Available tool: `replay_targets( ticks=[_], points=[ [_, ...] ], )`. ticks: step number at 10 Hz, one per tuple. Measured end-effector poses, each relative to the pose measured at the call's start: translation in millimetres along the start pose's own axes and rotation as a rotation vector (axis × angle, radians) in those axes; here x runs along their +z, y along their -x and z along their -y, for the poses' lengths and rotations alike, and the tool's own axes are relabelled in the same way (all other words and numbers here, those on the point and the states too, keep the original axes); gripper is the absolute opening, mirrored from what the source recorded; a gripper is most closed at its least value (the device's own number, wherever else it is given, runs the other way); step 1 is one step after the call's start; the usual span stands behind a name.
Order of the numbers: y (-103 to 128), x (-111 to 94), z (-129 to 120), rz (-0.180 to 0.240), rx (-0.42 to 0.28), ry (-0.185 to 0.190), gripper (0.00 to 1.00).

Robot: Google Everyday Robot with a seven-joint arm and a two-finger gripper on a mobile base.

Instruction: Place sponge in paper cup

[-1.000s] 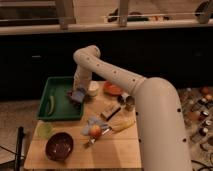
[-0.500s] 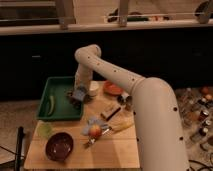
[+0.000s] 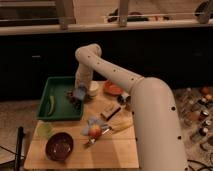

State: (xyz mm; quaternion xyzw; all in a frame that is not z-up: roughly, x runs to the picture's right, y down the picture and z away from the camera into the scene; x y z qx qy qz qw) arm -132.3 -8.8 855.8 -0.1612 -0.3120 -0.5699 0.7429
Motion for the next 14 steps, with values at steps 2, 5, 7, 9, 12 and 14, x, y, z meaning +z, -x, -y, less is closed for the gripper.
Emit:
replay_targets(
  ticks=[2, 5, 7, 9, 12, 14],
  points=[
    [-1, -5, -5, -0.012, 0.012, -0.001, 0.00],
    [-4, -16, -18, -0.032, 0.038, -0.006, 0.00],
    [-7, -22, -21, -0.045, 0.049, -0.009, 0.00],
    [-13, -28, -25, -0.054, 0.061, -0.006, 0.00],
    [-19, -33, -29, -0.059, 0.074, 0.002, 0.00],
    [-23, -36, -32, -0.062, 0.084, 0.005, 0.00]
  ],
)
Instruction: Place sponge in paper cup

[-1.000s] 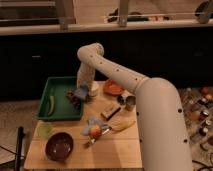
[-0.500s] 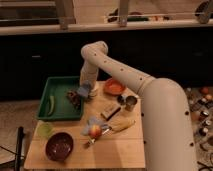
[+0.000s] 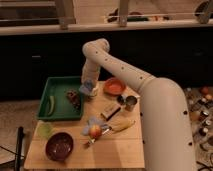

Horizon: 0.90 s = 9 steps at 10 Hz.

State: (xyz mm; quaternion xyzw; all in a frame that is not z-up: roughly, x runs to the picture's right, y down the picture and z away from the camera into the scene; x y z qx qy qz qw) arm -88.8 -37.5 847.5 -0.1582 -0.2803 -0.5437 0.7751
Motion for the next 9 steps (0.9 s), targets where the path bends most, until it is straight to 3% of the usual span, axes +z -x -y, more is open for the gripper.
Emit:
replay_targets(
  ticks=[6, 9],
  points=[
    [-10, -5, -13, -0.005, 0.040, -0.005, 0.01],
    [-15, -6, -6, -0.001, 0.040, -0.019, 0.27]
  ],
)
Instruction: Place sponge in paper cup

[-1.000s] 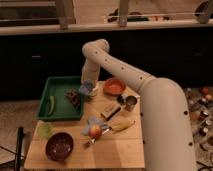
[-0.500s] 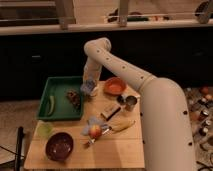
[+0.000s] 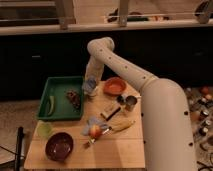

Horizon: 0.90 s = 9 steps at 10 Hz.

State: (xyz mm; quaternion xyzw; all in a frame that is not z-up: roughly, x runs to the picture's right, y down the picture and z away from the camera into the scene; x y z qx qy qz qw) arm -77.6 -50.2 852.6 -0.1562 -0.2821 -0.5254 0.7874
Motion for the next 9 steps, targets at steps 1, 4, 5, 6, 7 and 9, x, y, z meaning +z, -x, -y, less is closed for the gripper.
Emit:
replay_targets(
  ticks=[1, 4, 5, 6, 7, 9],
  points=[
    [-1.8, -0.7, 2.5, 0.002, -0.002, 0.001, 0.38],
    [-6.1, -2.4, 7.6, 0.004, -0.003, 0.007, 0.68],
    [-6.6, -1.9, 9.9, 0.006, -0.004, 0.007, 0.77],
    [-7.3, -2.0, 8.9, 0.007, -0.002, 0.010, 0.80],
    [-8.8, -2.3, 7.2, 0.006, 0.001, 0.011, 0.80],
    [-10.1, -2.7, 6.9, 0.005, 0.004, 0.012, 0.80]
  ],
)
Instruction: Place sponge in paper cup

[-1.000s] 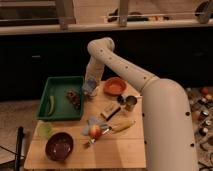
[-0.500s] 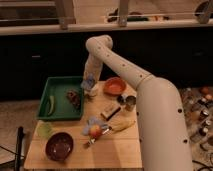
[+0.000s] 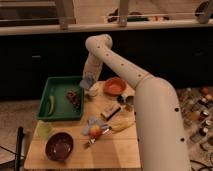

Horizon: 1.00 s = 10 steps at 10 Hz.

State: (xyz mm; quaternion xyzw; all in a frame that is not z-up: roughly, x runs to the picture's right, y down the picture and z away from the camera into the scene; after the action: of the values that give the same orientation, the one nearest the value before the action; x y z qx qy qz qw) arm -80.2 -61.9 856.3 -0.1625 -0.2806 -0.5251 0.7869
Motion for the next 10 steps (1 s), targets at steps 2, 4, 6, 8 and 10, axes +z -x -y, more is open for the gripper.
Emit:
replay_targets(
  ticks=[2, 4, 6, 8, 10],
  points=[
    [-0.6, -0.1, 0.6, 0.000, 0.000, -0.001, 0.80],
    [-2.1, -0.8, -0.8, -0.002, 0.001, -0.002, 0.80],
    [-3.4, -2.3, -2.2, -0.009, 0.001, -0.010, 0.80],
    [-4.1, -4.7, -3.6, -0.016, -0.001, -0.017, 0.80],
    [-3.7, -8.1, -2.4, -0.026, -0.010, -0.024, 0.80]
  ],
)
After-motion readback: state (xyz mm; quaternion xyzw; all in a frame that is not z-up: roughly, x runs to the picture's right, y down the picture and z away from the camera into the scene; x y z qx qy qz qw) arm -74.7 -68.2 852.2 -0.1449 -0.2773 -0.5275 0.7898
